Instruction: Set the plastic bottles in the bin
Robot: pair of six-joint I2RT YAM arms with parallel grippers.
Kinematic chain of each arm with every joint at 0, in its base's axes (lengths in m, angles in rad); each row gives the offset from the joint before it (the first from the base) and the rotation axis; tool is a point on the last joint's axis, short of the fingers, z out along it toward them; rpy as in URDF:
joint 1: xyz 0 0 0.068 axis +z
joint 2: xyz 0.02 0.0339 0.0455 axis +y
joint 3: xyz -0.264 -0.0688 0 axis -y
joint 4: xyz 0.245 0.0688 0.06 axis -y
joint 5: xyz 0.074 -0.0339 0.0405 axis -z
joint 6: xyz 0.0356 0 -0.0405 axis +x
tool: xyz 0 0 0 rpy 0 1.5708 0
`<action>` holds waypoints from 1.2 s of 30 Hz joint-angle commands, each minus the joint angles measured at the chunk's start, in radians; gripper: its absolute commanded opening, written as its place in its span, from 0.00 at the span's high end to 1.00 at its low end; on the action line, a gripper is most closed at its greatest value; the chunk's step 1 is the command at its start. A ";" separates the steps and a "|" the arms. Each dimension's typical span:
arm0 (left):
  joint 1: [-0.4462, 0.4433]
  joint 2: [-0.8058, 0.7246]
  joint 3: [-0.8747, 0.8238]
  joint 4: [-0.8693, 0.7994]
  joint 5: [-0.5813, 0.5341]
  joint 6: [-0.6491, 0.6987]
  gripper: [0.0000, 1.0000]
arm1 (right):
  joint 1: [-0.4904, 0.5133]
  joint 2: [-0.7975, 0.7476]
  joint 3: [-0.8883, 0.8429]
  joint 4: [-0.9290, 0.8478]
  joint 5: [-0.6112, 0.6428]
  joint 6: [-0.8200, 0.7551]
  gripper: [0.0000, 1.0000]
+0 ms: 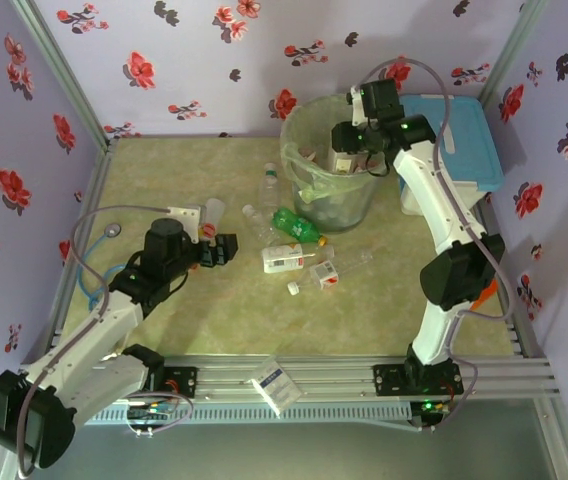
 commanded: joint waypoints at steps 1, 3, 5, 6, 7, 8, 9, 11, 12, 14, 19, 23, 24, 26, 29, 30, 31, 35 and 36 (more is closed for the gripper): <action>0.023 0.053 0.089 -0.144 -0.203 -0.014 0.06 | 0.010 0.019 0.125 -0.136 -0.003 -0.017 0.42; 0.047 0.101 0.119 -0.196 -0.261 -0.015 0.05 | 0.010 0.017 0.206 -0.167 0.008 -0.027 0.35; 0.084 0.152 0.131 -0.205 -0.267 -0.018 0.02 | 0.011 0.001 0.244 -0.184 0.020 -0.033 0.30; 0.101 0.182 0.137 -0.205 -0.265 -0.017 0.01 | 0.011 -0.017 0.241 -0.183 0.024 -0.035 0.28; 0.111 0.216 0.143 -0.203 -0.265 -0.010 0.00 | 0.011 -0.039 0.229 -0.180 0.027 -0.035 0.26; 0.118 0.245 0.148 -0.200 -0.261 -0.006 0.00 | 0.010 -0.059 0.211 -0.175 0.028 -0.035 0.26; 0.124 0.279 0.156 -0.196 -0.253 -0.002 0.00 | 0.010 -0.088 0.179 -0.163 0.028 -0.032 0.25; 0.133 0.342 0.168 -0.179 -0.231 0.003 0.00 | 0.011 -0.150 0.103 -0.131 0.020 -0.027 0.25; 0.135 0.368 0.175 -0.174 -0.221 0.005 0.00 | 0.010 -0.176 0.074 -0.121 0.016 -0.024 0.25; 0.140 0.421 0.188 -0.164 -0.211 0.007 0.00 | 0.010 -0.232 0.007 -0.099 0.006 -0.017 0.24; 0.162 0.524 0.224 -0.159 -0.201 0.010 0.00 | 0.010 -0.334 -0.137 -0.051 -0.038 0.001 0.24; 0.185 0.608 0.255 -0.116 -0.151 0.026 0.00 | 0.002 -0.390 -0.236 -0.019 -0.067 0.019 0.24; 0.186 0.632 0.267 -0.109 -0.141 0.036 0.01 | 0.000 -0.404 -0.258 -0.012 -0.075 0.022 0.24; 0.190 0.678 0.297 -0.104 -0.117 0.048 0.02 | -0.004 -0.430 -0.295 -0.001 -0.083 0.029 0.24; 0.190 0.741 0.342 -0.119 -0.097 0.062 0.09 | -0.014 -0.463 -0.329 0.001 -0.087 0.036 0.23; 0.189 0.759 0.355 -0.126 -0.096 0.063 0.15 | -0.018 -0.474 -0.338 0.002 -0.087 0.037 0.23; 0.189 0.772 0.362 -0.133 -0.095 0.061 0.22 | -0.022 -0.480 -0.344 0.001 -0.088 0.039 0.23; 0.189 0.777 0.361 -0.133 -0.093 0.052 0.38 | -0.035 -0.497 -0.363 0.001 -0.088 0.042 0.23; 0.190 0.774 0.358 -0.131 -0.096 0.050 0.42 | -0.038 -0.499 -0.367 0.003 -0.091 0.044 0.23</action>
